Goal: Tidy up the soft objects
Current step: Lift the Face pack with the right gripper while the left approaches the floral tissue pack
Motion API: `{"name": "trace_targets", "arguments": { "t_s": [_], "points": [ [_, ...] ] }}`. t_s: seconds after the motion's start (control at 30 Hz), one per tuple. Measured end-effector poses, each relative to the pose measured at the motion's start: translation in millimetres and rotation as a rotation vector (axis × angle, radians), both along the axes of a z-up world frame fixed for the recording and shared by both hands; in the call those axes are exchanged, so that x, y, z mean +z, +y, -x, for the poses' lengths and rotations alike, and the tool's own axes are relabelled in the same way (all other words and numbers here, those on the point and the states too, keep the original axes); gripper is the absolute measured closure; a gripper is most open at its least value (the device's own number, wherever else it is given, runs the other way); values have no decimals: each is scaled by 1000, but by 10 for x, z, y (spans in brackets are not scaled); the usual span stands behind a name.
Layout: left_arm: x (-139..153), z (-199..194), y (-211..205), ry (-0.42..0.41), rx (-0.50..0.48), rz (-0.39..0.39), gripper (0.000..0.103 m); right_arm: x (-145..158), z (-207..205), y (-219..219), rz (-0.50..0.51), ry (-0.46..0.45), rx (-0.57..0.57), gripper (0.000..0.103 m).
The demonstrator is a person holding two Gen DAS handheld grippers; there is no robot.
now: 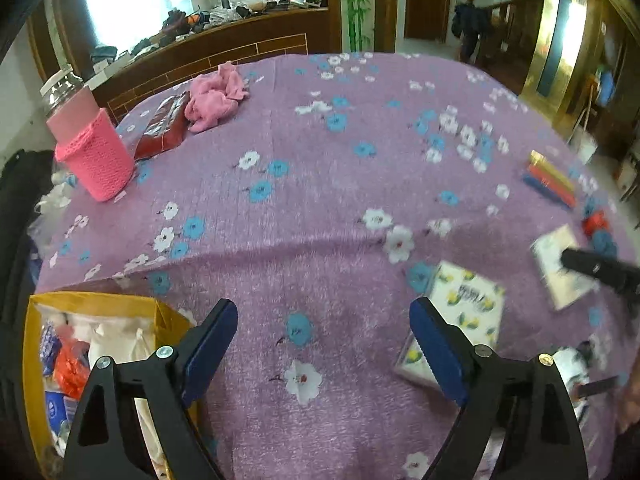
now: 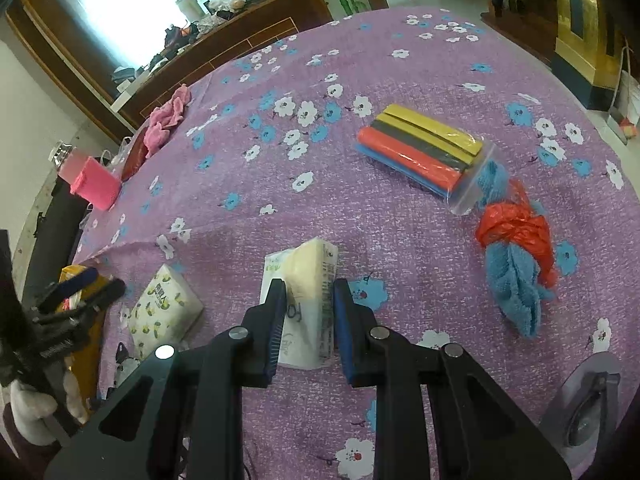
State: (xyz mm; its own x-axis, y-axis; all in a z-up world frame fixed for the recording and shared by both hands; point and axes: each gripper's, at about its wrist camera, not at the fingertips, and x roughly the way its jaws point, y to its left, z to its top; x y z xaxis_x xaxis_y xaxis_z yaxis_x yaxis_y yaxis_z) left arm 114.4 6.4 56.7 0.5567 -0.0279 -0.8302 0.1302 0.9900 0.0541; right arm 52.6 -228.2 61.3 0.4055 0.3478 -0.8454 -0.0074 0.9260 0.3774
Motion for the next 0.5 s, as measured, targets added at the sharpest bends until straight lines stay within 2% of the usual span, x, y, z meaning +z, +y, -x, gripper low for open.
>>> {"name": "trace_targets", "arguments": {
  "t_s": [0.03,0.1,0.27,0.33,0.4,0.47,0.5],
  "points": [
    [-34,-22,1,1,-6,-6,16,-5,-2,3,1,1,1,82],
    [-68,-34,1,7,-24,31,16,-16,0,-2,-5,4,0,82],
    [52,-38,292,35,37,244,15,93,-52,-78,-205,36,23,81],
    [125,32,447,24,54,269,15,123,-106,5,-304,99,83,81],
    [201,139,587,10,74,290,14,251,-161,114,-294,97,96,79],
    [257,238,716,5,86,318,14,421,-226,383,-278,79,192,61],
    [277,275,772,3,91,328,14,447,-251,512,-301,97,244,60]
  ]
}}
